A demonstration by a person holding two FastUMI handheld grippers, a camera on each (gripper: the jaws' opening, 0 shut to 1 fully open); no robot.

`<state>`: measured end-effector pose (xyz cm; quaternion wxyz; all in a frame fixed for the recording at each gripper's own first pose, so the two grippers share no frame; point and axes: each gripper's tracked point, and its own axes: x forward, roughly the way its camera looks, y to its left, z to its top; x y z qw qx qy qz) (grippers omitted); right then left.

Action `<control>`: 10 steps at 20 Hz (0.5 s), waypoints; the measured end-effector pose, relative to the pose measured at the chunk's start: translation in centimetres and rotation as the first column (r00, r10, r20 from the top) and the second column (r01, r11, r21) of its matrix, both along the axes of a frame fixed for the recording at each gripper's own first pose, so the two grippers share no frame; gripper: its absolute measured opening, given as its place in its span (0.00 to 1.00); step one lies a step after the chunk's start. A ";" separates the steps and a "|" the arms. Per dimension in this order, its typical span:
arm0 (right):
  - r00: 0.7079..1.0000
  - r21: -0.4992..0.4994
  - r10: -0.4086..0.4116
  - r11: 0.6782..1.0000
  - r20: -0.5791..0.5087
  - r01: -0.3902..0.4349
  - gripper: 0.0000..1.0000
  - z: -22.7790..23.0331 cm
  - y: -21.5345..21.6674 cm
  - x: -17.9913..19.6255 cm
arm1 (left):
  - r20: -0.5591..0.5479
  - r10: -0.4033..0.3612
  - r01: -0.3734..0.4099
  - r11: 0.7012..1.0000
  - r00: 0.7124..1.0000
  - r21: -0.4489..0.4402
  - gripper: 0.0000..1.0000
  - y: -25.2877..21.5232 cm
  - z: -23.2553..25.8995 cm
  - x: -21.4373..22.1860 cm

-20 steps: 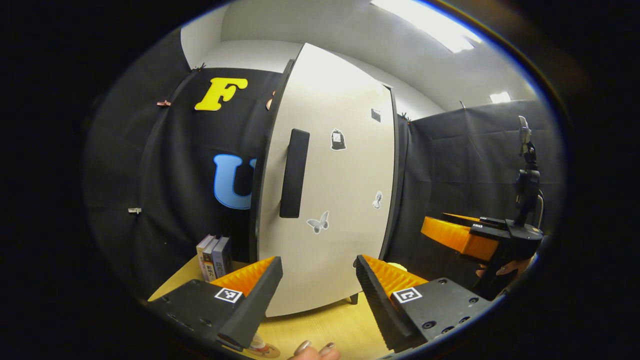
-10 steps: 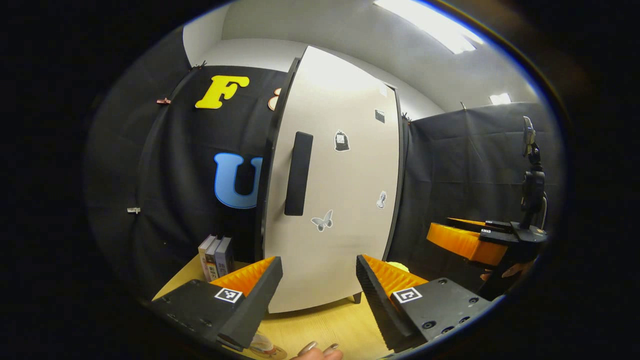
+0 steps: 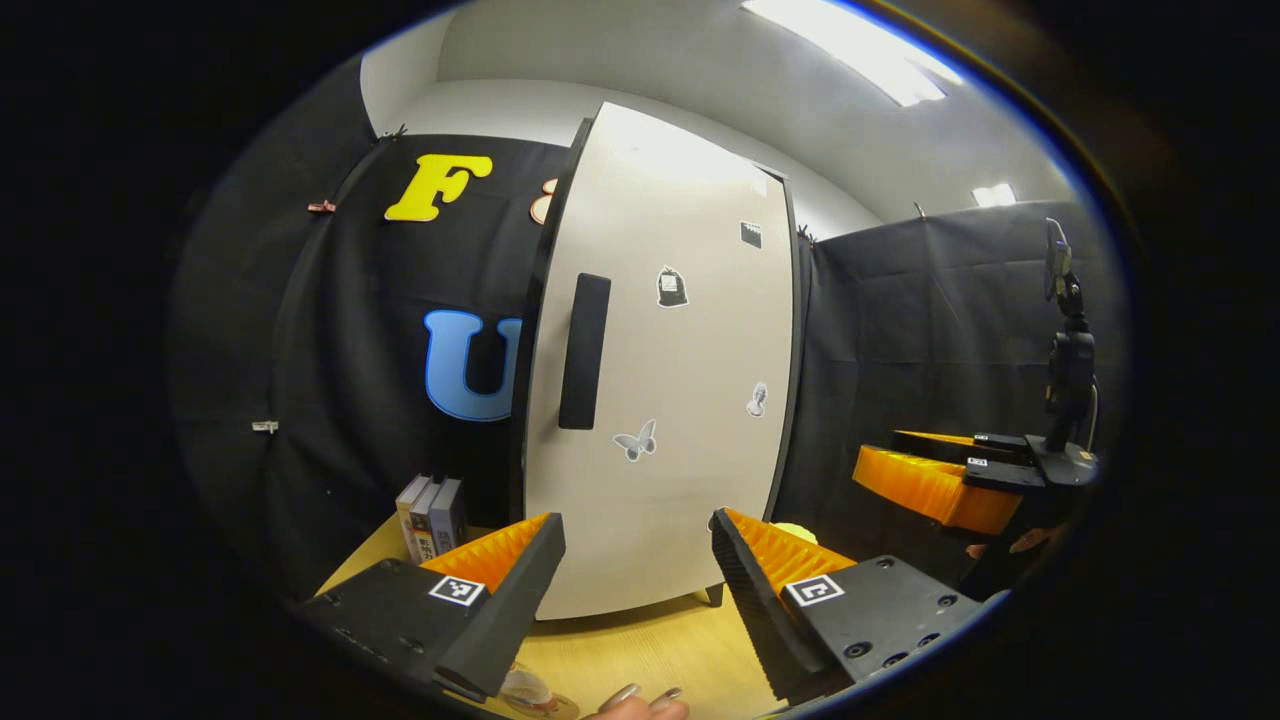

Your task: Open the cabinet door with the right hand, grasp the bottle in the cabinet with the left hand and place it on the coaster, then close the cabinet door with the right hand.

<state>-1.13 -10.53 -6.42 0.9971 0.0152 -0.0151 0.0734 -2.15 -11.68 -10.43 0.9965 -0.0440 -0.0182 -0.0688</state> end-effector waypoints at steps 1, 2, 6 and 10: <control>1.000 0.000 -0.002 1.000 0.000 0.002 0.96 0.0 0.0 0.0 | 0.000 -0.001 0.001 1.000 1.000 0.000 0.94 0.0 0.0 0.0; 1.000 -0.001 -0.004 1.000 0.000 0.004 0.96 0.0 0.0 -0.1 | -0.001 -0.003 0.003 1.000 1.000 -0.003 0.94 -0.1 0.0 -0.1; 1.000 -0.002 -0.008 1.000 0.002 0.008 0.96 0.1 0.0 -0.2 | -0.014 0.001 -0.001 1.000 1.000 -0.011 0.94 0.0 -0.4 -0.1; 0.998 -0.001 -0.047 0.999 -0.050 0.047 0.95 -0.9 -0.6 0.0 | -0.018 0.005 -0.005 1.000 1.000 0.003 0.94 0.1 -0.5 -0.3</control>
